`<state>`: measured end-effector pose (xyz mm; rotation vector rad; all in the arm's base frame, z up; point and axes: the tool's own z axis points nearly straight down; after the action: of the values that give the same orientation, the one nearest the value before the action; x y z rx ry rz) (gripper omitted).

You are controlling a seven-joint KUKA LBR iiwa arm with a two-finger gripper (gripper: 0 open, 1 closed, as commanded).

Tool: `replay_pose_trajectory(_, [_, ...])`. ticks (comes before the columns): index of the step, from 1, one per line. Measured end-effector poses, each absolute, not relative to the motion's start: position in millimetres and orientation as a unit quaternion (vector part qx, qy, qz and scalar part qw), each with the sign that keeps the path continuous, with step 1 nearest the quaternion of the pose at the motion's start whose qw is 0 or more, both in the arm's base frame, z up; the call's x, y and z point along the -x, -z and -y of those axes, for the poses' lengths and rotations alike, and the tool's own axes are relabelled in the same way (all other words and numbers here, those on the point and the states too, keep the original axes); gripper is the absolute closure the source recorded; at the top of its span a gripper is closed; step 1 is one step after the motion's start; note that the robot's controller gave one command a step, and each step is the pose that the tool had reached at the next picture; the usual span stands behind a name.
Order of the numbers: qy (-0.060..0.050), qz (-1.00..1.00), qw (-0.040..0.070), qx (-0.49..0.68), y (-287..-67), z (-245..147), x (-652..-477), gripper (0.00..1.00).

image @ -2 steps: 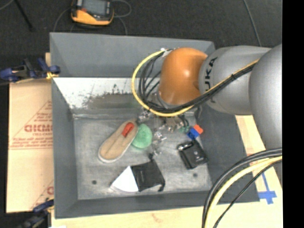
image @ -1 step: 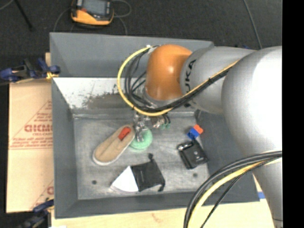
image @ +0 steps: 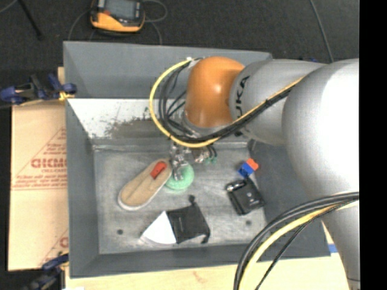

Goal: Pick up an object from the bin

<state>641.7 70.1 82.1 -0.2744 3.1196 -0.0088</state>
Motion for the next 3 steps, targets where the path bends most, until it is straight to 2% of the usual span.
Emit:
replay_pose_trajectory(1, [0.001, -0.999, 0.003, 0.051, -104, -79, -638.9, 1.0])
replay_pose_trajectory(2, [0.0, -0.998, 0.004, 0.057, -145, -89, -626.5, 1.0])
replay_pose_trajectory(3, [0.0, -0.998, 0.004, 0.057, -144, -89, -626.5, 1.0])
